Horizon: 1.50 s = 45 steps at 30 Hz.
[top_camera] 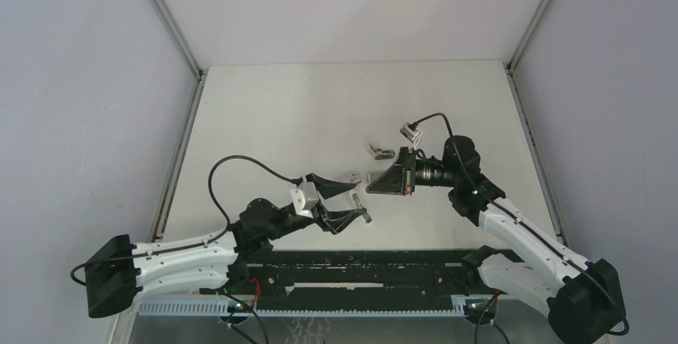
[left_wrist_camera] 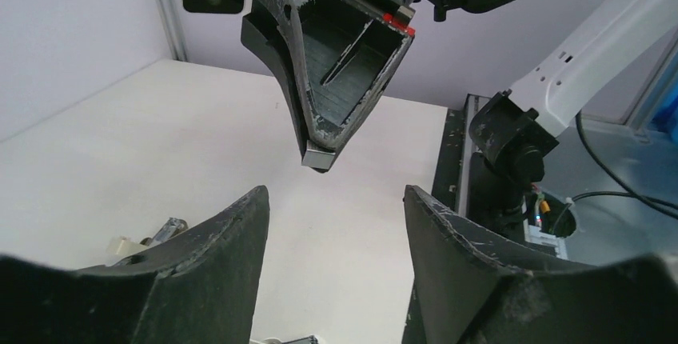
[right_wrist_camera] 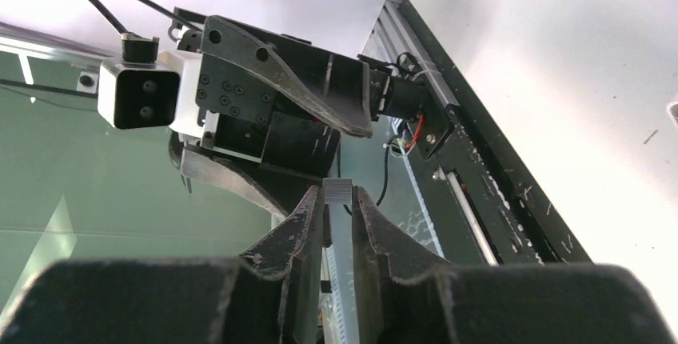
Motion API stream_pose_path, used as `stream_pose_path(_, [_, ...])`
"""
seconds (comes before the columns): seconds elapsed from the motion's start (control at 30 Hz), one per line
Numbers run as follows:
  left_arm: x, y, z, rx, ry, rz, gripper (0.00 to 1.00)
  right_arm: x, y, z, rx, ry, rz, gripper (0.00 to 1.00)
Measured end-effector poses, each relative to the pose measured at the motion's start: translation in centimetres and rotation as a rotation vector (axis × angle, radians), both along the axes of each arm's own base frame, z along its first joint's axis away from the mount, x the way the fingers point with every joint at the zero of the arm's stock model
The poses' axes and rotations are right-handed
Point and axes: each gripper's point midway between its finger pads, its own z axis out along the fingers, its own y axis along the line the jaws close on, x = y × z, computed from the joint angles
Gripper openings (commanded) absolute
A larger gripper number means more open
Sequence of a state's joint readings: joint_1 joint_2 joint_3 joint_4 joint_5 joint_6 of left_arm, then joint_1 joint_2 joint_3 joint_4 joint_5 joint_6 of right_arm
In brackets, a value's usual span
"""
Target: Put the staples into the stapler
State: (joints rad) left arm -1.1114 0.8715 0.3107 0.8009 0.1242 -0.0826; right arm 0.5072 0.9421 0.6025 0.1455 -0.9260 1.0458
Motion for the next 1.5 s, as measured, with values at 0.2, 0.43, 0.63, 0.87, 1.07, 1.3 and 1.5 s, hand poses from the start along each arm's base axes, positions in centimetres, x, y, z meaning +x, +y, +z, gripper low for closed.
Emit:
stream_pose_path(0.2, [0.2, -0.2, -0.2, 0.023, -0.051, 0.040, 0.65, -0.5, 0.4, 0.7, 0.023, -0.009, 0.020, 0.17])
stream_pose_path(0.43, [0.6, -0.3, -0.2, 0.034, -0.095, 0.084, 0.61, -1.1, 0.8, 0.8, 0.026, -0.010, 0.044, 0.17])
stream_pose_path(0.63, [0.5, -0.6, -0.4, 0.043, -0.112, 0.080, 0.53, -1.4, 0.9, 0.8, 0.026, -0.010, 0.053, 0.17])
stream_pose_path(0.87, [0.4, -0.7, -0.2, 0.039, -0.117, 0.077, 0.50, -1.4, 1.0, 0.7, 0.024, -0.007, 0.057, 0.17])
stream_pose_path(1.07, [0.4, -0.7, -0.2, 0.038, -0.118, 0.077, 0.51, -1.5, 1.1, 0.5, 0.021, -0.003, 0.062, 0.17])
stream_pose_path(1.3, [0.3, -0.7, 0.0, 0.032, -0.121, 0.074, 0.53, -1.5, 1.1, 0.5, 0.021, -0.004, 0.062, 0.17])
stream_pose_path(1.5, [0.2, -0.7, 0.4, 0.022, -0.126, 0.070, 0.51, -1.5, 1.1, 0.5, 0.021, -0.005, 0.063, 0.16])
